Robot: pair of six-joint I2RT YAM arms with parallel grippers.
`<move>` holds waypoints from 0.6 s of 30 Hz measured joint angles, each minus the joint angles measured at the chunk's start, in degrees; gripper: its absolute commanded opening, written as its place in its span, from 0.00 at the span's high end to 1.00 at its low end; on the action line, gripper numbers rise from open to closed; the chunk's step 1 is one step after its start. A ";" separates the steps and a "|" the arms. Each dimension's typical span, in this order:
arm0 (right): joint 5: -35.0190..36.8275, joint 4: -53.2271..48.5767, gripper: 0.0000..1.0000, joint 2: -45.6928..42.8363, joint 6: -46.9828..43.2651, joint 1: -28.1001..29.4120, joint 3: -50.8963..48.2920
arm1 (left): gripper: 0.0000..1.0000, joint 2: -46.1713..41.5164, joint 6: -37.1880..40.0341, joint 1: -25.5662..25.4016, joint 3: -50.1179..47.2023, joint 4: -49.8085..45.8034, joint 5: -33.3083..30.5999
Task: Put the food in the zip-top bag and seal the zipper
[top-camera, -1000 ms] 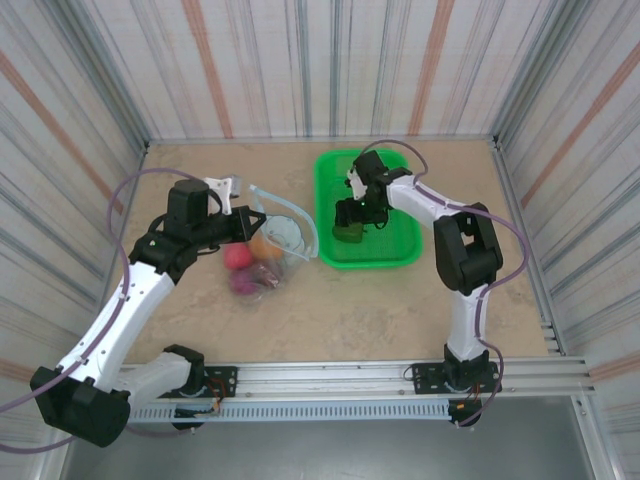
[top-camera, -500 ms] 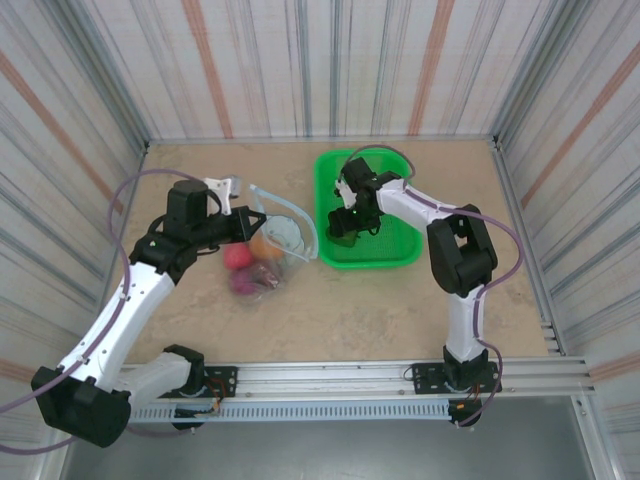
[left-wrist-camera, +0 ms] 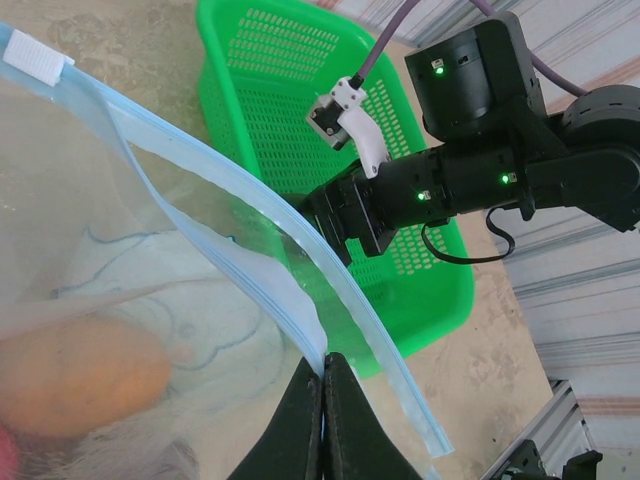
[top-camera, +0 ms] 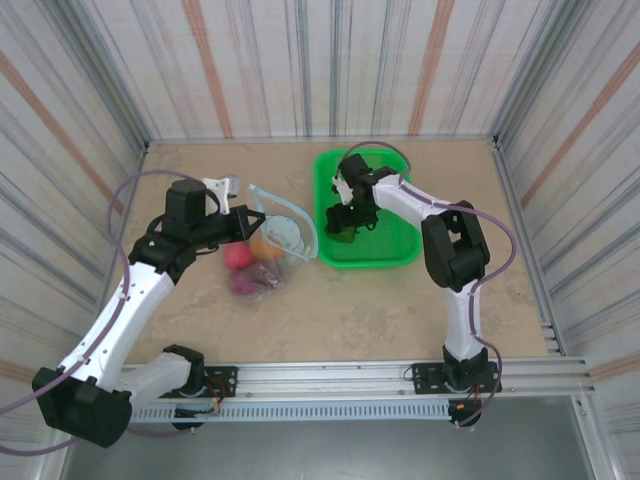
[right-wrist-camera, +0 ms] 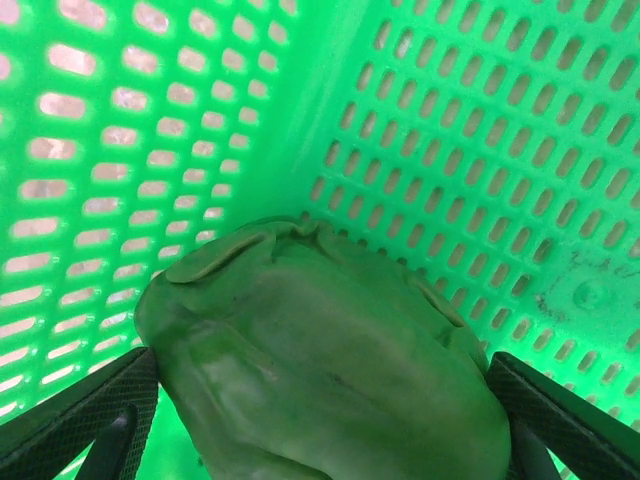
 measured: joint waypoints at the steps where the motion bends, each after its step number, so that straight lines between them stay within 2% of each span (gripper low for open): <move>1: 0.31 0.11 0.18 0.24 0.02 0.00 0.37 | 1.00 0.00 -0.02 0.13 -0.02 0.09 0.04; 6: 2.12 1.18 0.25 0.20 1.97 -0.22 0.33 | 1.00 0.00 -0.17 0.26 -0.07 0.13 0.24; 9: 1.70 3.65 0.28 -1.16 6.16 -1.51 -1.92 | 1.00 0.00 -0.20 0.37 -0.07 0.24 0.42; 14: -1.18 6.95 0.29 -4.11 13.03 -4.31 -6.88 | 1.00 0.00 -0.22 0.76 -0.11 0.31 0.66; 15: -1.44 7.19 0.26 -4.52 14.08 -4.33 -7.39 | 1.00 0.00 -0.24 0.92 -0.11 0.33 0.70; 18: -2.10 6.93 0.11 -4.94 15.56 -3.08 -7.67 | 1.00 0.00 -0.24 1.01 -0.11 0.39 1.07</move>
